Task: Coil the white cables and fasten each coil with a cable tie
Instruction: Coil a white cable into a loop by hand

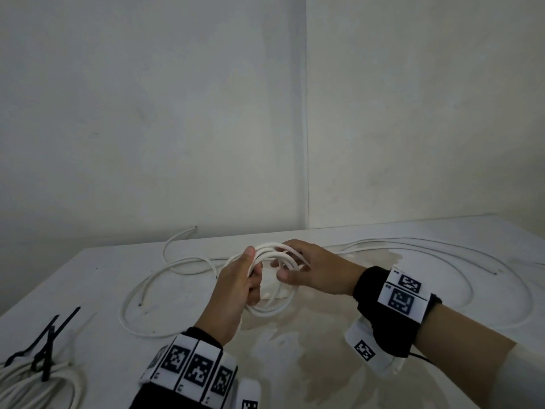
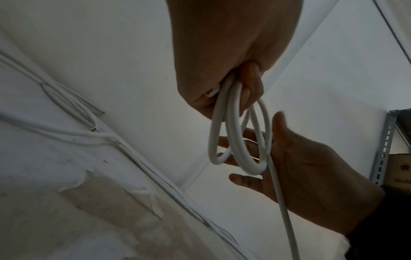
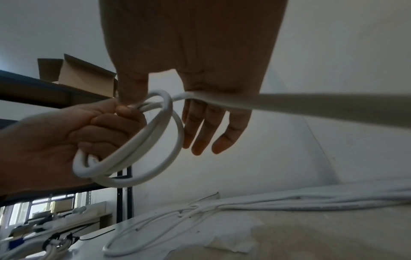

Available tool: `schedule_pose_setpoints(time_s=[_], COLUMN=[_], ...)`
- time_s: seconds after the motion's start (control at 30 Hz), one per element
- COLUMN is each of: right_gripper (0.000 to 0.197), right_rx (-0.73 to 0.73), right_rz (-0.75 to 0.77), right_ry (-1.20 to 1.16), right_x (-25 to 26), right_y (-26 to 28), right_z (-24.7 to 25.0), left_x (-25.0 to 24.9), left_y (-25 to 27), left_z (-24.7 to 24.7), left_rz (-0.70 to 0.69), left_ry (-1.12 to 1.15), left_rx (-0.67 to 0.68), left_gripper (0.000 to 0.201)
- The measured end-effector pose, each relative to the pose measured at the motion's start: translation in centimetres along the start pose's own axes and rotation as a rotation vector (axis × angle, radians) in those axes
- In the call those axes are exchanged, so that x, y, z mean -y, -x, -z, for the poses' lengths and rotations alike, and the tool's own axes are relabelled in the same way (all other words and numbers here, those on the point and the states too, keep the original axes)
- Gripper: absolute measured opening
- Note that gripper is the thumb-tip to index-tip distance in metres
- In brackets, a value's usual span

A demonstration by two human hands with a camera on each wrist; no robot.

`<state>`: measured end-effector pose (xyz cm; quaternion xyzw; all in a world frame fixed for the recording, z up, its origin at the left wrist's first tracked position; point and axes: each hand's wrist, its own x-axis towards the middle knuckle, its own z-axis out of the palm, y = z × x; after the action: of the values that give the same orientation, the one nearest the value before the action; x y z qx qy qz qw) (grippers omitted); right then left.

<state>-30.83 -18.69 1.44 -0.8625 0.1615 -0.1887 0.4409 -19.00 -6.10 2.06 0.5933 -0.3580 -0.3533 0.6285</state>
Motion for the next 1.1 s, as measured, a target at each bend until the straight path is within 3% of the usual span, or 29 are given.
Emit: schedule_pose_setpoints(time_s=[0.1, 0.33, 0.53, 0.7, 0.83, 1.0, 1.1], right_gripper=[0.013, 0.011, 0.011, 0.004, 0.018, 0.027, 0.013], right_rx=[-0.012, 0.02, -0.007, -0.062, -0.074, -0.067, -0.057], right_rz=[0.007, -0.012, -0.014, 0.007, 0.004, -0.031, -0.052], right_ry=[0.002, 0.088, 0.211, 0.237, 0.12, -0.051, -0.058], right_x=[0.0, 0.3, 0.1, 0.1, 0.5, 0.8, 0.4], right_y=[0.0, -0.1, -0.1, 0.0, 0.4, 1.1, 1.4], right_z=[0.3, 1.2, 1.8, 1.7, 1.3, 1.5, 1.8], left_x=[0.1, 1.0, 0.9, 0.6, 0.5, 0.4, 0.3], left_y=[-0.1, -1.0, -0.7, -0.4, -0.2, -0.4, -0.6], left_z=[0.0, 0.1, 0.0, -0.5, -0.5, -0.5, -0.2], left_rz=[-0.005, 0.042, 0.026, -0.041, -0.112, -0.092, -0.075], left_ry=[0.012, 0.031, -0.007, -0.148, -0.133, -0.1, -0.076], left_rx=[-0.002, -0.024, 0.096, 0.082, 0.001, -0.039, -0.076], left_gripper=[0.039, 0.048, 0.042, 0.034, 0.033, 0.034, 0.035])
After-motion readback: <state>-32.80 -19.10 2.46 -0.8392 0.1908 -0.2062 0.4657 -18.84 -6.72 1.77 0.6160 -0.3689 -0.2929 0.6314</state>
